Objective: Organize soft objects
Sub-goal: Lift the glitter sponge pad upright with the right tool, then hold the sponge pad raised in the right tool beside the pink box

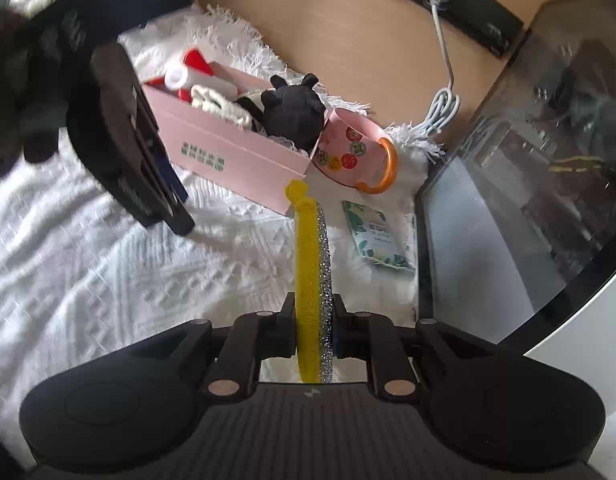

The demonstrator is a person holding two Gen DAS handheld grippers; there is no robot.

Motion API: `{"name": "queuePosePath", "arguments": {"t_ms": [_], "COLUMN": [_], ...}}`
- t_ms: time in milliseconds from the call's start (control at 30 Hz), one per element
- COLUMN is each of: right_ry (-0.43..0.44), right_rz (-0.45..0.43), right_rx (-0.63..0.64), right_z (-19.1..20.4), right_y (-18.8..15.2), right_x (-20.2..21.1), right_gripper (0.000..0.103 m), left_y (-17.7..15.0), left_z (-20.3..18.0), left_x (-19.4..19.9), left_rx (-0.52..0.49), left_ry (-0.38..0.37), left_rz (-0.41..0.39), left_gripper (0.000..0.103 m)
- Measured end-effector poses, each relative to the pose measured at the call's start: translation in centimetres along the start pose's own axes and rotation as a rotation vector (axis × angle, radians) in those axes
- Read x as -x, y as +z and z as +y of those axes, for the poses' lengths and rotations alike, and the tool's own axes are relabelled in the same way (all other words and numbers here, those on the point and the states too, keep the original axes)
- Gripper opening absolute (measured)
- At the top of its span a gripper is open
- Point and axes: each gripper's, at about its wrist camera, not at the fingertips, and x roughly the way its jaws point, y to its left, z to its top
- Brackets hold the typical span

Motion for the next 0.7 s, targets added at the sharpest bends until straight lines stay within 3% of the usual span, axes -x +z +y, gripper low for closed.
{"name": "queuePosePath", "arguments": {"t_ms": [167, 367, 700], "right_ry": [0.135, 0.391, 0.408], "right_rz": [0.059, 0.174, 0.225], "right_rx": [-0.198, -0.499, -0.583], "right_z": [-2.5, -4.9, -5.0], "right_y": [1.4, 1.4, 0.2], "right_x": [0.2, -0.9, -1.1], "right_gripper": [0.015, 0.015, 0.015], "left_y": [0.7, 2.3, 3.5], "left_z": [0.6, 0.8, 0.4], "left_x": [-0.4, -1.4, -2.4], "left_rx": [0.058, 0.088, 0.097], "left_ry": [-0.008, -0.032, -0.006], "left_rz": [-0.023, -0.015, -0.014], "left_gripper": [0.027, 0.028, 0.026]}}
